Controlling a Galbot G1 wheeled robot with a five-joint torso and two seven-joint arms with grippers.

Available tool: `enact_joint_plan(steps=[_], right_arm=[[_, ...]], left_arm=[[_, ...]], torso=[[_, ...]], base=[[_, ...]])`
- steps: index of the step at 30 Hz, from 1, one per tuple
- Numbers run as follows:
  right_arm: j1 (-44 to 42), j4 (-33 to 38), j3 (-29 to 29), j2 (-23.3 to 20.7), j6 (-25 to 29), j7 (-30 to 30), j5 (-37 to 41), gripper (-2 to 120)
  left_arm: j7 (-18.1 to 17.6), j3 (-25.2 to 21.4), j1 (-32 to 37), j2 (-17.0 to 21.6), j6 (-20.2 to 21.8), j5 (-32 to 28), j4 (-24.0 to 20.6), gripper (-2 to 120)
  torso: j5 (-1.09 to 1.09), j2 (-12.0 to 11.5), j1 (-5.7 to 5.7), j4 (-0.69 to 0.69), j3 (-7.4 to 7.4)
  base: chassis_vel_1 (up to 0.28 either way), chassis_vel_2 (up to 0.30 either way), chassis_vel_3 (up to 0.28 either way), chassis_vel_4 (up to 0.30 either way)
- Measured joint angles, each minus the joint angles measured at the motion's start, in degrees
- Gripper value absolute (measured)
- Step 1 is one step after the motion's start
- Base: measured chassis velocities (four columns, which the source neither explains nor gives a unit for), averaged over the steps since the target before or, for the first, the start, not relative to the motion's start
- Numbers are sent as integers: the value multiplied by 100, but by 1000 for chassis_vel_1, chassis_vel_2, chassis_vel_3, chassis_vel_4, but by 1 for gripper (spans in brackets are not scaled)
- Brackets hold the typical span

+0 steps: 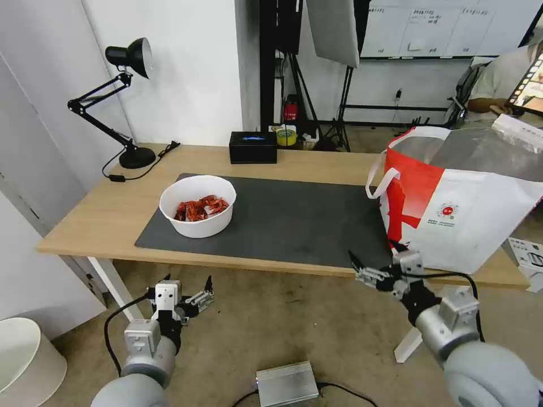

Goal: Pick up the trash from the table and place it into the takeout bag.

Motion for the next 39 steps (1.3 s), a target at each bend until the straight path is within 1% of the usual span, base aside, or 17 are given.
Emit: enact_joint_plan(steps=[2, 5, 7, 8, 9, 11, 16, 18, 23, 39], right_arm=[[-78, -5, 12, 9, 20, 16, -32, 100], [-361, -30, 17, 35, 148, 35, -183, 100], [-404, -34, 17, 43, 172, 41, -218, 100], [-501, -44, 17, 68, 212, 91, -306, 100], [-501, -44, 17, 68, 212, 91, -306, 100], [-633, -51, 26, 100, 238, 179, -363, 100], [-785, -59, 60, 124, 292, 241, -362, 100], [-859, -60, 64, 134, 319, 266, -357, 100], [-922, -34, 62, 155, 334, 329, -337, 100], [-997, 3, -71, 257, 277, 522, -300, 100]], left_arm=[[34, -35, -31, 52, 1, -47, 40, 100], [79, -175, -180, 300, 1, -259, 194, 100], [92, -194, -198, 351, -2, -288, 216, 100], [113, -224, -246, 478, -10, -353, 280, 100], [113, -224, -246, 478, -10, -353, 280, 100], [136, -232, -338, 617, -22, -461, 383, 100], [185, -221, -426, 721, -97, -566, 536, 100], [255, -263, -446, 790, -147, -662, 620, 100], [351, -357, -444, 846, -212, -752, 677, 100], [357, -448, -421, 816, -220, -809, 625, 100]], torso=[[1, 0, 0, 1, 0], [0, 0, 0, -1, 0], [0, 0, 0, 0, 0], [1, 0, 0, 0, 0], [1, 0, 0, 0, 0], [0, 0, 0, 0, 0], [0, 0, 0, 0, 0], [0, 0, 0, -1, 0], [0, 0, 0, 0, 0], [0, 0, 0, 0, 0]], base=[[0, 0, 0, 0], [0, 0, 0, 0], [0, 0, 0, 0], [0, 0, 0, 0], [0, 0, 0, 0], [0, 0, 0, 0], [0, 0, 0, 0], [0, 0, 0, 0], [0, 0, 0, 0], [0, 0, 0, 0]])
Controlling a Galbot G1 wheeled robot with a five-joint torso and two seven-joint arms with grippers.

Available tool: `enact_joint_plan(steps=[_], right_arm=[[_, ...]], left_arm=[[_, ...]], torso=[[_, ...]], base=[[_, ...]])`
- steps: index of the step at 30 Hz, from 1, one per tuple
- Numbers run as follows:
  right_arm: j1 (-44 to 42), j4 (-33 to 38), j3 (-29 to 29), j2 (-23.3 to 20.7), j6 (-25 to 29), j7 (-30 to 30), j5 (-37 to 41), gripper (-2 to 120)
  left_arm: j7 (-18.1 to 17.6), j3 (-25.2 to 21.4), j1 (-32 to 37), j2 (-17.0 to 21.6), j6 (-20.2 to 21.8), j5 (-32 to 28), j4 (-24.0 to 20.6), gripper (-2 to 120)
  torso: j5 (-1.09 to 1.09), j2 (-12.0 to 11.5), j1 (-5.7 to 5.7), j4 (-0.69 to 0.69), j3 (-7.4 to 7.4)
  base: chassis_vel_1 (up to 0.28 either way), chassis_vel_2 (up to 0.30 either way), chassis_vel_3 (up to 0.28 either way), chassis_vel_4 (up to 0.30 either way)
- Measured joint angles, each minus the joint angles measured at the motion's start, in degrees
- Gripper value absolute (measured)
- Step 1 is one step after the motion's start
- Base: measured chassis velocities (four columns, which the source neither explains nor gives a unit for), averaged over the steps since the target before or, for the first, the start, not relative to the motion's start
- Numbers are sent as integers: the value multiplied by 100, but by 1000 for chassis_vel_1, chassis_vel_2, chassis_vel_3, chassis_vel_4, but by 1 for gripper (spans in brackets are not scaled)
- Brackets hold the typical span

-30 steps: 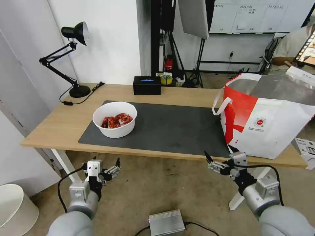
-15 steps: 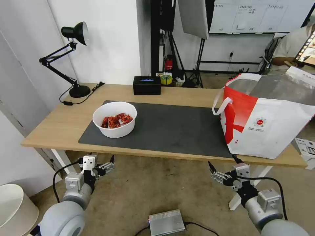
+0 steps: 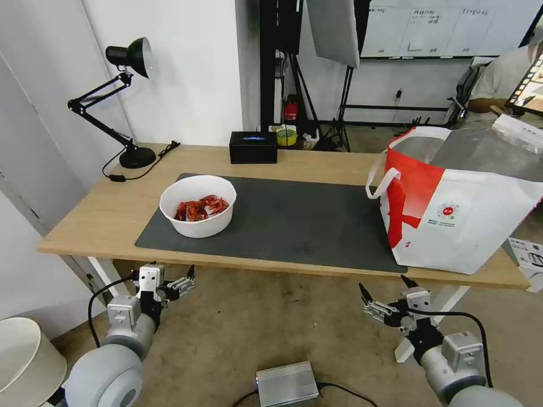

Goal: Pick up the trash from the table and place it into the takeout bag.

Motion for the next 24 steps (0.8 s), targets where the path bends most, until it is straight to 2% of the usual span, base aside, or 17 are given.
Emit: enact_joint_plan(steps=[10, 18, 21, 24], right_arm=[[5, -4, -4, 0, -5, 1, 2, 100], [8, -4, -5, -1, -8, 1, 2, 100], [9, -4, -5, -2, -9, 0, 3, 100], [9, -4, -5, -2, -10, 0, 3, 100]], left_arm=[[-8, -20, -4, -28, -1, -31, -8, 100], [-140, -107, -220, 89, 69, -361, 20, 100], [-355, -294, -690, 474, 219, -1146, 177, 100], [-371, -485, -747, 614, 234, -1397, 218, 100]], torso=[[0, 0, 0, 0, 0], [0, 0, 0, 0, 0], [-1, 0, 1, -1, 0], [0, -1, 1, -2, 0]], base=[[0, 0, 0, 0], [0, 0, 0, 0], [0, 0, 0, 0], [0, 0, 0, 0]])
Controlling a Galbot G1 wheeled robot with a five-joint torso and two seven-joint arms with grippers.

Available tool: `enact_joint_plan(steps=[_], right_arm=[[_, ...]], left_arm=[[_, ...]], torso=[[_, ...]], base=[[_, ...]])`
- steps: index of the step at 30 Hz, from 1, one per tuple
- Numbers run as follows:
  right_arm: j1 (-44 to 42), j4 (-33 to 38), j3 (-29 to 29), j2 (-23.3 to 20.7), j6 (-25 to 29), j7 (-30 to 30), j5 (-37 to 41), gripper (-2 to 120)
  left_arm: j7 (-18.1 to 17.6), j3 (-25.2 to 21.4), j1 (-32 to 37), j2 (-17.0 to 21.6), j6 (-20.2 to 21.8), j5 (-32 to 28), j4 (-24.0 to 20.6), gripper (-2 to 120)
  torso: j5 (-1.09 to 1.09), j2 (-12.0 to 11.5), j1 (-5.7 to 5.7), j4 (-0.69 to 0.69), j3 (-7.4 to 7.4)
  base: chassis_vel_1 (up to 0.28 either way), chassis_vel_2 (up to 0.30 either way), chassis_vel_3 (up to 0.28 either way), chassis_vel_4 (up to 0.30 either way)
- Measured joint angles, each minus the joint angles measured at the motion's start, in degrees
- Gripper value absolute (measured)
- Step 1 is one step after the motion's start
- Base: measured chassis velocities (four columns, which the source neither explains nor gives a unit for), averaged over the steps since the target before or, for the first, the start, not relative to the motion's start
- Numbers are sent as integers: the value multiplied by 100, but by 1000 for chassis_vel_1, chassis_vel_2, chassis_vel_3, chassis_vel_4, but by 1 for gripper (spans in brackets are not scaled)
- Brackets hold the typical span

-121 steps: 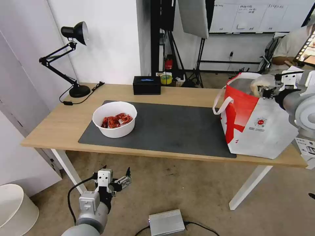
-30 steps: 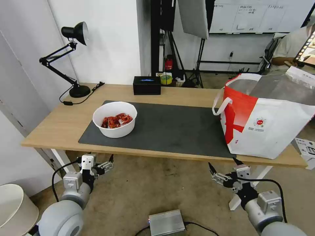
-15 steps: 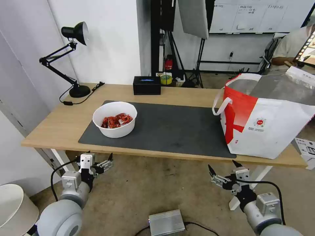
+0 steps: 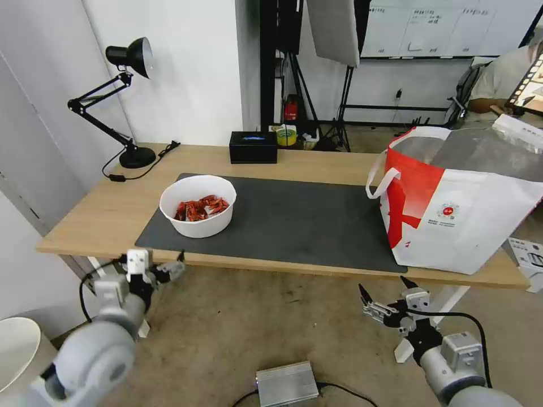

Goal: Pick up the trash from the table and place it into the takeout bag.

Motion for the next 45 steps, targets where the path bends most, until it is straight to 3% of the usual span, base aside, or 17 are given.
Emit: enact_joint_plan(steps=[9, 13, 15, 17, 19, 22, 29, 39, 45], right_arm=[[2, 0, 1, 0, 0, -1, 0, 100], [3, 0, 1, -1, -1, -2, 0, 100], [3, 0, 2, -1, -1, -4, 0, 100], [3, 0, 2, -1, -1, -4, 0, 100], [3, 0, 2, -1, -1, -4, 0, 100], [3, 0, 2, 0, -1, -5, 0, 100], [3, -1, 2, -1, -1, -5, 0, 100], [3, -1, 2, -1, 0, -6, 1, 100], [3, 0, 2, -1, -1, -5, 1, 100]], left_arm=[[-6, -290, -266, 410, 39, -801, 246, 100], [61, -143, -1067, 1058, 144, -1753, 818, 100], [90, 296, -1930, 1394, 410, -2524, 1267, 100], [111, 490, -2282, 1460, 539, -2810, 1453, 100], [314, 720, -2711, 1556, 954, -3242, 1745, 100], [563, 895, -2940, 1616, 1237, -3294, 1958, 100], [878, 2105, -4399, 1558, 1619, -3502, 2747, 100], [904, 2862, -5231, 1359, 1715, -3575, 3167, 100], [1091, 3233, -5588, 1262, 2103, -3562, 3367, 100]], torso=[[-1, 0, -1, 4, 0], [-1, 0, 0, 1, 0], [0, 0, 0, 1, 0], [-2, 0, 0, 0, 0], [0, 0, 0, 1, 0], [-1, 0, -1, 2, 0], [0, 0, -1, 1, 0], [0, 1, -1, 2, 0], [0, 1, -1, 2, 0]], base=[[0, 0, 0, 0], [0, 0, 0, 0], [0, 0, 0, 0], [0, 0, 0, 0], [0, 0, 0, 0], [0, 0, 0, 0], [0, 0, 0, 0], [0, 0, 0, 0], [0, 0, 0, 0]])
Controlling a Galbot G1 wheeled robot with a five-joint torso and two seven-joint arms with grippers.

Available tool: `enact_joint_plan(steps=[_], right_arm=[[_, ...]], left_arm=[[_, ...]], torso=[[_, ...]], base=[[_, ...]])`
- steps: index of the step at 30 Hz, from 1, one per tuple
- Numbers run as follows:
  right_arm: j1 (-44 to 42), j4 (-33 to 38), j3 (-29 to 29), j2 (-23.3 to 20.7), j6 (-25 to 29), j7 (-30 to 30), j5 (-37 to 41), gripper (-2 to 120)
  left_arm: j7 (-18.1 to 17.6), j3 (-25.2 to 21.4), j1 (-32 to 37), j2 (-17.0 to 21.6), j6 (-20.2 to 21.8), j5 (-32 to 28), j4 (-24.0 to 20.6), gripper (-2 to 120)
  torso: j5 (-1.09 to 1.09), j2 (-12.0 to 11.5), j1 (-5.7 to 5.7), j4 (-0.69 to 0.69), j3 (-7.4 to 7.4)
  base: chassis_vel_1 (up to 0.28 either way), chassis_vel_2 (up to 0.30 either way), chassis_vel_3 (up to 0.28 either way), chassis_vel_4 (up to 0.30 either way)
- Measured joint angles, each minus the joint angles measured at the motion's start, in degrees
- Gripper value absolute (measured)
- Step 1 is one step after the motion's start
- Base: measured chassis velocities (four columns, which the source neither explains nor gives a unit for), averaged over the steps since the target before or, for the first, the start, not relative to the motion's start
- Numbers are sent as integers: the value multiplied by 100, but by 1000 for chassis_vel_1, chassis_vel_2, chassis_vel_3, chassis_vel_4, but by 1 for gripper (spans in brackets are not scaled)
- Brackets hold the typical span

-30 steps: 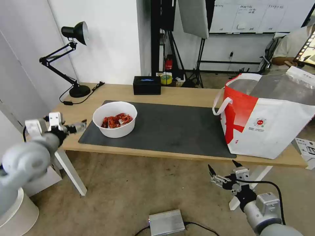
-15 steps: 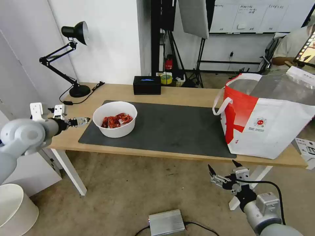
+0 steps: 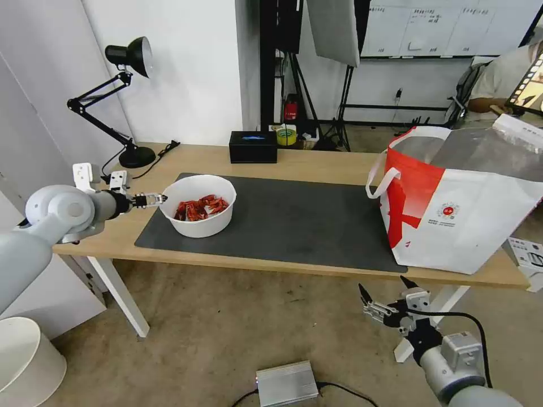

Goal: Pick up the trash from the table and place it into the takeout bag.

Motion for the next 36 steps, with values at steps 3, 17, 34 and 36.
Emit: enact_joint_plan(steps=[3, 17, 34, 36], right_arm=[[0, 0, 0, 0, 0, 0, 0, 100], [0, 0, 0, 0, 0, 0, 0, 100], [0, 0, 0, 0, 0, 0, 0, 100], [0, 0, 0, 0, 0, 0, 0, 100]], left_arm=[[14, 168, -126, -38, 33, 24, 68, 100], [102, 630, -542, -138, 82, -40, 325, 100], [153, 942, -709, -68, 77, -169, 350, 63], [155, 976, -716, -37, 76, -170, 343, 56]], torso=[[0, 0, 0, 0, 0], [0, 0, 0, 0, 0], [0, 0, 0, 0, 0], [0, 0, 0, 0, 0]], base=[[0, 0, 0, 0], [0, 0, 0, 0], [0, 0, 0, 0], [0, 0, 0, 0]])
